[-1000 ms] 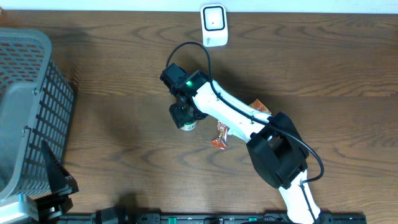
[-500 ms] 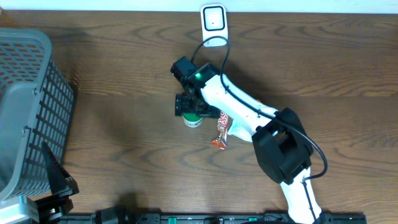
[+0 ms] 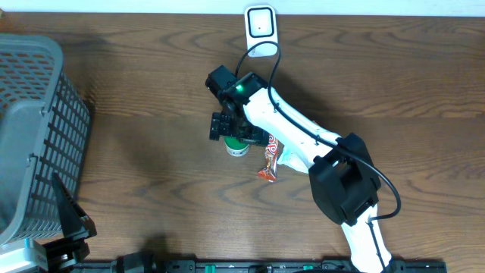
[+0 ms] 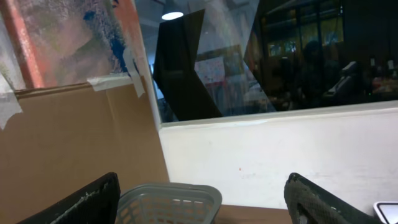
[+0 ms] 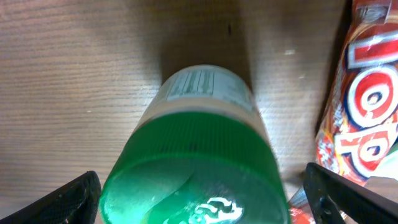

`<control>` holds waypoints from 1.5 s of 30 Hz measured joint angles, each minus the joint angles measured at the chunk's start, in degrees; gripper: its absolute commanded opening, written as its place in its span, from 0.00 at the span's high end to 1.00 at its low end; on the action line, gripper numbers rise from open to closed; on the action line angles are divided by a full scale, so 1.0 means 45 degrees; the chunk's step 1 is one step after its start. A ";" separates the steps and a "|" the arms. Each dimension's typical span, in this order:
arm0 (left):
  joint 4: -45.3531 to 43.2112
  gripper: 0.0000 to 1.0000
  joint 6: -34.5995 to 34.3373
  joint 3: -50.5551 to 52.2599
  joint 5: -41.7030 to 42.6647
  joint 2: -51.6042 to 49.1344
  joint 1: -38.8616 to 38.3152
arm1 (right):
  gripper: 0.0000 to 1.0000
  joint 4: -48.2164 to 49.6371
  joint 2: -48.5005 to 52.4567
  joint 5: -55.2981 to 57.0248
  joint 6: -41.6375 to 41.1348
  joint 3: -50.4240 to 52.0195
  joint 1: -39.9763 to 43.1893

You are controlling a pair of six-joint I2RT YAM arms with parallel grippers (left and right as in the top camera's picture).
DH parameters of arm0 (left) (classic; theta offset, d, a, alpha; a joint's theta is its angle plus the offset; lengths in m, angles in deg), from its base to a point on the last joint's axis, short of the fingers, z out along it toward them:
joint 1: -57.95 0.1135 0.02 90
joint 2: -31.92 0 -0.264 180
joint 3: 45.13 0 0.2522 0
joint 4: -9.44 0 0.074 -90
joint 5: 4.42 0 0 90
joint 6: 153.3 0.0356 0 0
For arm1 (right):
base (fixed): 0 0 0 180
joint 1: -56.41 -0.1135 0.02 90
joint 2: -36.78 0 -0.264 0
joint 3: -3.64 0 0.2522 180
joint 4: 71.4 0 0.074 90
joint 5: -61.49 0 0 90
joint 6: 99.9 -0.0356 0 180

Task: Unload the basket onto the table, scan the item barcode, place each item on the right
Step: 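Lift the jar with the right gripper and hold it under the scanner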

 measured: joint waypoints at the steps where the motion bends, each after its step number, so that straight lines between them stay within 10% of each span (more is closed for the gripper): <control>1: 0.0000 0.15 0.0000 0.0000 0.0000 0.0000 -0.0053 | 0.01 -0.0039 0.0000 -0.0010 -0.0345 0.0000 -0.0039; 27: 0.0005 0.15 0.0000 0.0000 -0.0005 0.0000 -0.0680 | 0.01 0.1885 0.0000 0.0675 -0.3662 0.1792 -0.0165; 45: 0.0005 0.15 0.0000 0.0000 -0.0005 0.0000 -0.0680 | 0.50 0.2259 0.0000 -0.0063 -0.3269 0.2074 -0.0063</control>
